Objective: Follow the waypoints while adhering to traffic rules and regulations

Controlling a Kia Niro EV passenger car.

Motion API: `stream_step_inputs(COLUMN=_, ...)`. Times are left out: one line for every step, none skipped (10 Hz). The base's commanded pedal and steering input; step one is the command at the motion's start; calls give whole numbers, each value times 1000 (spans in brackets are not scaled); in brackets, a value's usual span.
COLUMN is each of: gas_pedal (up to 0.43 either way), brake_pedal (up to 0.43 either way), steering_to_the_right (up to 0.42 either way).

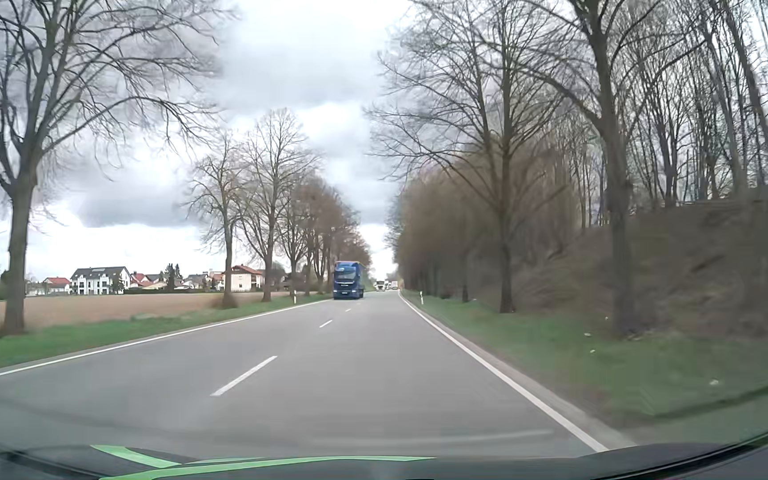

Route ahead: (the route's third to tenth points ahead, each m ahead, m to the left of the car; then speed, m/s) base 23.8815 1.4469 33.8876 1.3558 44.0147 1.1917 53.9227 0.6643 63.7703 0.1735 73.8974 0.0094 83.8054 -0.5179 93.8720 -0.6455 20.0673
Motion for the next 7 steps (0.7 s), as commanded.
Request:
stream_step_inputs(gas_pedal=169, brake_pedal=0, steering_to_the_right=3)
stream_step_inputs(gas_pedal=169, brake_pedal=0, steering_to_the_right=3)
stream_step_inputs(gas_pedal=169, brake_pedal=0, steering_to_the_right=3)
stream_step_inputs(gas_pedal=169, brake_pedal=0, steering_to_the_right=3)
stream_step_inputs(gas_pedal=169, brake_pedal=0, steering_to_the_right=3)
stream_step_inputs(gas_pedal=169, brake_pedal=0, steering_to_the_right=3)
stream_step_inputs(gas_pedal=169, brake_pedal=0, steering_to_the_right=3)
